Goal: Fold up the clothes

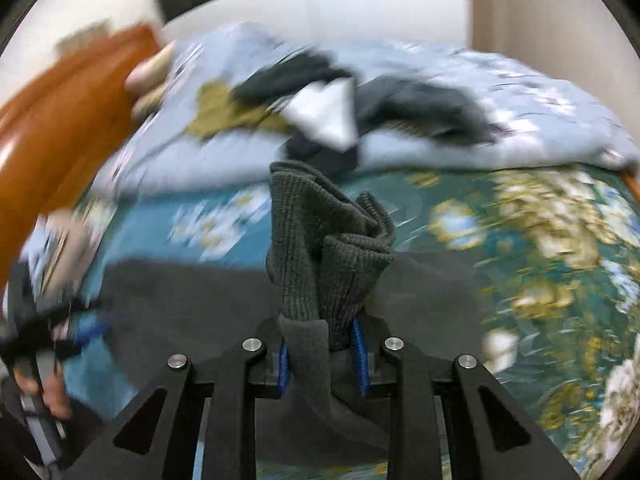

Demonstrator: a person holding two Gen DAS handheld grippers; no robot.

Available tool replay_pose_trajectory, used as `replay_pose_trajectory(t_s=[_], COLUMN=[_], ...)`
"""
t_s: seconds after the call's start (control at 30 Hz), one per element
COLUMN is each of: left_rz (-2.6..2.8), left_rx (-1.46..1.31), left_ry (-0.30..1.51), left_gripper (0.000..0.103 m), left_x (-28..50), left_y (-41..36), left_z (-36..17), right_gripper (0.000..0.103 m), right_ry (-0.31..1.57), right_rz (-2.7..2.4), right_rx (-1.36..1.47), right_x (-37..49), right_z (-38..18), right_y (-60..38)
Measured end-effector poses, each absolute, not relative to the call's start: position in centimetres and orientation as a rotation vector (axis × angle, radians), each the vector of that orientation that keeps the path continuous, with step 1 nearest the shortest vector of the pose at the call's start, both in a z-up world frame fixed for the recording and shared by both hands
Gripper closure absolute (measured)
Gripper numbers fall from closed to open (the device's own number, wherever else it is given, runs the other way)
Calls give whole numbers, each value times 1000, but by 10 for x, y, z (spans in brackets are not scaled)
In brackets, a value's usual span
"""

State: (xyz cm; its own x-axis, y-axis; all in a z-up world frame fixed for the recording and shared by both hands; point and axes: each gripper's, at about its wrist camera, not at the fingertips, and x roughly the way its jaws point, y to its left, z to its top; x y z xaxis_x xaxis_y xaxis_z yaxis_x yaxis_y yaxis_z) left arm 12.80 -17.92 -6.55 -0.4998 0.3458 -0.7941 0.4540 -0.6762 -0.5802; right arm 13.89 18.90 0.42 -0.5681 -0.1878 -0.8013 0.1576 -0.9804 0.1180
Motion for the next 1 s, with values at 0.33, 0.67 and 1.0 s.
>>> replay_pose_trajectory(t_s=[0.33,0.67,1.0], left_rz=[-2314,-2305,-2309], left_rx=[1482,1486,1498], left_ry=[1359,1388,1364], left_gripper=[39,38,37], left_x=[131,132,131], left_y=[-188,-189,-185], left_z=[-70,-72,-72], right_gripper=[65,59,59], right_ry=[306,68,22], right_rz=[-2370,-2317,-2330], right_rx=[1454,1416,1510], right_x=[171,165,146], right_z=[-52,-21,-33], right_y=[107,136,131])
